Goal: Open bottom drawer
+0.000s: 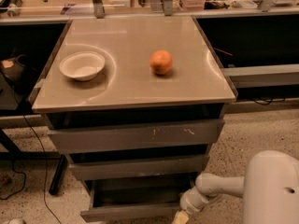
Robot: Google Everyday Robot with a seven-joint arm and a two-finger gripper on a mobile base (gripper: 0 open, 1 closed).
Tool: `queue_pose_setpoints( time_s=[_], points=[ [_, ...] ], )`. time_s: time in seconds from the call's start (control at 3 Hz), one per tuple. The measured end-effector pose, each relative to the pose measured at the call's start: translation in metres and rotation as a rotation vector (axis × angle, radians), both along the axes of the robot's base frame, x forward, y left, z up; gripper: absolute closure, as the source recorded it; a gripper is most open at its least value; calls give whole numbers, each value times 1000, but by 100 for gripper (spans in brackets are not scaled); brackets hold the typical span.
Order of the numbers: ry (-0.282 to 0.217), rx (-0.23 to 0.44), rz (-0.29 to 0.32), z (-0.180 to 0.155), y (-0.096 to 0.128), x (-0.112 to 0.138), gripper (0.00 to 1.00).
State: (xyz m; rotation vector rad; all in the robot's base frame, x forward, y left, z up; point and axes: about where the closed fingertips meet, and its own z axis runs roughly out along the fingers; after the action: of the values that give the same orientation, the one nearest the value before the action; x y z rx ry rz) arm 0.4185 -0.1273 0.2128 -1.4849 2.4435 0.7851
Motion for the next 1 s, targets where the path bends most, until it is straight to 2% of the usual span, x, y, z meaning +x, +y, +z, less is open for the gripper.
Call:
queue_pose_setpoints(
  time_s=[0.33,0.67,1.0],
  points=[
    [35,17,20,-27,12,7,0],
    [59,21,32,-36,14,4,0],
    [102,8,36,-29,5,-21,0]
  ],
)
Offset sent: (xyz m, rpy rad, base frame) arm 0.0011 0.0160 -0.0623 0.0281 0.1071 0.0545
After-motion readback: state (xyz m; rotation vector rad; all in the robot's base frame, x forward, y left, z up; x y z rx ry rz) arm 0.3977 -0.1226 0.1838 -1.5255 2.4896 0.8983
